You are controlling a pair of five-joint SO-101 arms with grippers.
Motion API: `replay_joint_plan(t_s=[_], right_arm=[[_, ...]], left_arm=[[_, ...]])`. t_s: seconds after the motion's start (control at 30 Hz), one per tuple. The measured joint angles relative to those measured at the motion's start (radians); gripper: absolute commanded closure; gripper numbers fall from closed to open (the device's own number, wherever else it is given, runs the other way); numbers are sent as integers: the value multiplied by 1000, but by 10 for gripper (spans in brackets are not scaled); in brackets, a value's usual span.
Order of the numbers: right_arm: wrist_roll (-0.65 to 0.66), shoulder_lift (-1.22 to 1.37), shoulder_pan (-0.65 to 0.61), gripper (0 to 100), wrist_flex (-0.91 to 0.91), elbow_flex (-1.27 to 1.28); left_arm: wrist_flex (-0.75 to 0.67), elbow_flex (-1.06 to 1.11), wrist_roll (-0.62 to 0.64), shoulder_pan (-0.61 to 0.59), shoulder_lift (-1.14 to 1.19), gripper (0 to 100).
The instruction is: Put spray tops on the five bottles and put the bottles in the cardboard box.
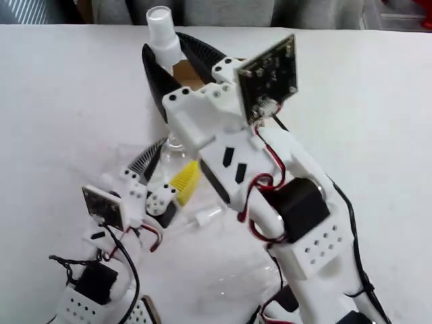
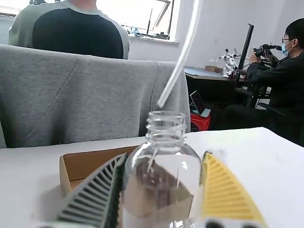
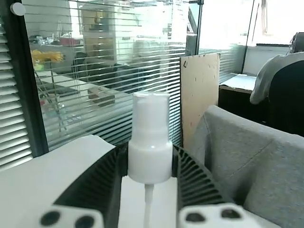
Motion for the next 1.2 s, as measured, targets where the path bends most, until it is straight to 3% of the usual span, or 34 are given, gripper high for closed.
replay_joint_plan(t_s=[0.5, 1.2], right_arm=[[0, 35, 2, 982, -3, 6], [0, -143, -2, 982, -83, 459]], left_arm=[[0, 0, 0, 0, 0, 854], [0, 0, 0, -2, 0, 854]])
